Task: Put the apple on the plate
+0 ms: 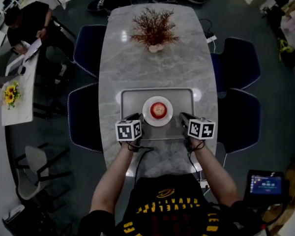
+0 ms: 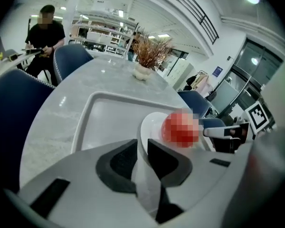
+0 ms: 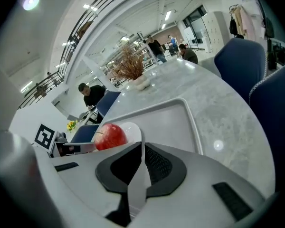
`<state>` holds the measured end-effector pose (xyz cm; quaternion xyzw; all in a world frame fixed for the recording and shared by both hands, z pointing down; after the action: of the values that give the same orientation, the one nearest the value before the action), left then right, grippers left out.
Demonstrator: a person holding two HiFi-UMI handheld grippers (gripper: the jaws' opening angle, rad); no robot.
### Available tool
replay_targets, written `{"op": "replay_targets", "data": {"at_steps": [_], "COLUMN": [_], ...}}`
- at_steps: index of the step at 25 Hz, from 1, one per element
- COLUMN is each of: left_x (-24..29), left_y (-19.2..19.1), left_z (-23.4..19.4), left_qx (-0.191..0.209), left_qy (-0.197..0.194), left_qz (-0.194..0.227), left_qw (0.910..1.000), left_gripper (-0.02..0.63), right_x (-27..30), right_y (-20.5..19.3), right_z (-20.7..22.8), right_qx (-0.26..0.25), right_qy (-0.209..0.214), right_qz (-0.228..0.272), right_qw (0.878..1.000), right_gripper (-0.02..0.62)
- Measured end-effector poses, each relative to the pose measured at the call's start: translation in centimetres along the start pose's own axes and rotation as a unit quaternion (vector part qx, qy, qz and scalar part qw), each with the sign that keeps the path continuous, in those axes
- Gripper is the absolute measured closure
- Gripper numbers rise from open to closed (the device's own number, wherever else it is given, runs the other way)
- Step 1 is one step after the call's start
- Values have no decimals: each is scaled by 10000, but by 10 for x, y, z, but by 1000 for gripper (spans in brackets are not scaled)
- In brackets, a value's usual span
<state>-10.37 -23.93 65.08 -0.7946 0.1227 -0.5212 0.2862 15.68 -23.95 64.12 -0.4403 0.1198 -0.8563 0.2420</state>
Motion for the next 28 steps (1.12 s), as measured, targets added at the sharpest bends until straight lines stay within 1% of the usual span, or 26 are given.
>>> {"op": "replay_targets", "data": {"at_steps": [5,9,11,15,21,24,28], "left_x": [-34,-70,-90,-131,-191,-211,-236], "left_y": [6,19,27,40,51,49,45], "left_z": [13,29,38,57,93,109,122], "left_qx": [481,838,974,1097,1416,1471,1608], "left_qy": [213,282,245,130,32,-140,-203], "left_qz": [608,1230,1568,2165,2989,3256,3496], "left_qw": [9968,9885,9825,9700,9437,9339,9228], "left_gripper": [538,538,540,540,540,540,540], "right_x": [-26,-51,-65,-94,-137,-156,-177], "right_y": [-3,1,3,4,1,-3,-13], "right_z": [-17,-36,-48,-73,-112,-128,-150], "right_qx": [-366,-716,-908,-1200,-1383,-1341,-1363], "right_qy": [171,356,439,633,923,1132,1366], "right_qz": [441,887,1097,1495,2078,2267,2345], "right_qw": [9982,9928,9888,9794,9639,9580,9528], "right_gripper": [569,570,571,571,571,571,571]}}
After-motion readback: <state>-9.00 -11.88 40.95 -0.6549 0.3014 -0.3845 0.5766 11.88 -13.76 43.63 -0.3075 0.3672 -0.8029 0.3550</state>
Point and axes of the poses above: the fingertips, and each gripper's own axes: x forward along the fingers, z to its right, y out of its top, the point moved 6 cm from there along -x, backward along the fingers, and after that the axes turned 11 degrees about x, right-handed, at the moved point
